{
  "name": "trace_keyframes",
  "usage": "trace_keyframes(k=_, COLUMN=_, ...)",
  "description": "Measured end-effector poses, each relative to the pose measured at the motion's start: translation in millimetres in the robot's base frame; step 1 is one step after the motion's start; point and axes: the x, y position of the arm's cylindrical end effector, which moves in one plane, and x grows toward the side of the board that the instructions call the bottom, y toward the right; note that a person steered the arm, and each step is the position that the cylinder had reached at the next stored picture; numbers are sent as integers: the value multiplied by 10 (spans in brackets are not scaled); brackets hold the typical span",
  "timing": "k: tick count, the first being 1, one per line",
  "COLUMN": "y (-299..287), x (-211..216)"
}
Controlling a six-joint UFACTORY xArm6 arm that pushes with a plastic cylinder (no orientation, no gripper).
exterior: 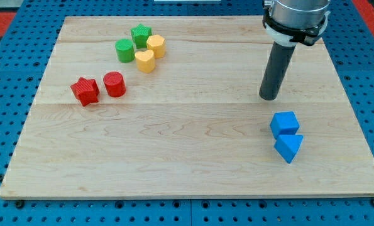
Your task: Place the red star below the red circle
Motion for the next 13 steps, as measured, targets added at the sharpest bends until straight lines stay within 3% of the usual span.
trace_keyframes(k=2, y=-242, x=-248)
trace_keyframes(k=3, y=-1134, x=-238)
trace_keyframes(k=5, y=-2285, x=89)
trace_keyframes(k=6, y=-2717, x=-45)
trace_keyframes(k=7, y=-2536, x=202)
trace_keyframes(k=8, y=-2919, x=550)
trace_keyframes(k=9, y=-3993, x=422)
trace_keyframes(k=10, y=-3869, x=12)
trace_keyframes(k=12, y=-2121, x=-160)
trace_keyframes(k=13, y=-1624, x=-158)
